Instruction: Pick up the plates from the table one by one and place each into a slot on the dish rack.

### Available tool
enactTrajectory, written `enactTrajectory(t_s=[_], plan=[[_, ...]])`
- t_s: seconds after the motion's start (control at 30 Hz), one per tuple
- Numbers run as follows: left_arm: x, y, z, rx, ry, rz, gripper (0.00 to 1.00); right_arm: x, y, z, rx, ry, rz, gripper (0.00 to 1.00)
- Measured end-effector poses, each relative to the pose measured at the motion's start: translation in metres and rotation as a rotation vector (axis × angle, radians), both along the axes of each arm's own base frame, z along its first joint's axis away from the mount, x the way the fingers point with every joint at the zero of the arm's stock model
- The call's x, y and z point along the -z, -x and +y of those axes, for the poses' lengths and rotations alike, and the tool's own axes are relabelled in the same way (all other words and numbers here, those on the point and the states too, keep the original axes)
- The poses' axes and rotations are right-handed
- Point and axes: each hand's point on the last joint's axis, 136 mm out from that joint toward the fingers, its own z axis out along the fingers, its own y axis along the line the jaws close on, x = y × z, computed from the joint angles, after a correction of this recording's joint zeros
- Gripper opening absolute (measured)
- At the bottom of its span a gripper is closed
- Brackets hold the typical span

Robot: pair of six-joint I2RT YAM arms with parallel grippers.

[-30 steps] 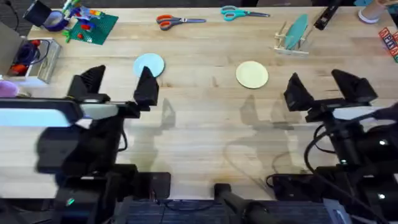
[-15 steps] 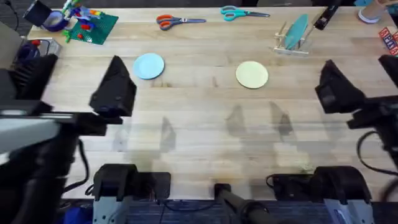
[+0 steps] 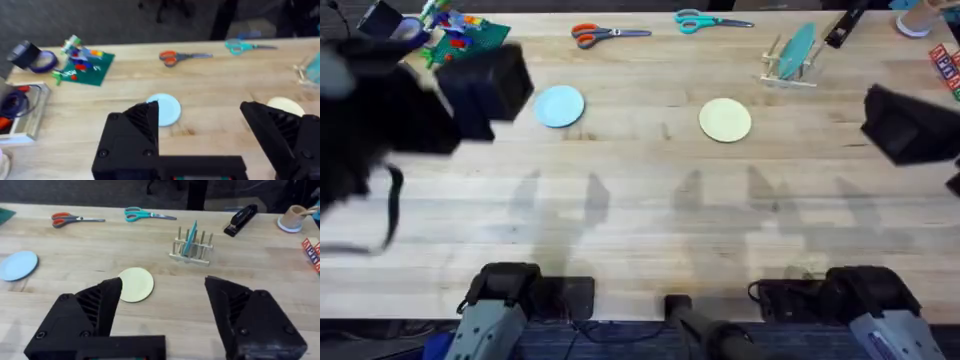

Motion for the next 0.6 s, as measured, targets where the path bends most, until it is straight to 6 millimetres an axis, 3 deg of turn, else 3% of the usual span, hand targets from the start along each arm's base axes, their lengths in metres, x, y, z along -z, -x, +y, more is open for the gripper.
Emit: enactTrajectory(t_s=[0.23, 0.6], plan=[[0.008, -0.036, -0.009, 0.048, 0.024, 0.252, 0.993, -0.006, -0.016, 0.000, 0.000, 0.001, 0.144, 0.993], [0.027, -0.071, -0.012, 0.061, 0.044, 0.552, 0.993, 0.026, -0.026, 0.000, 0.000, 0.002, 0.455, 0.993]])
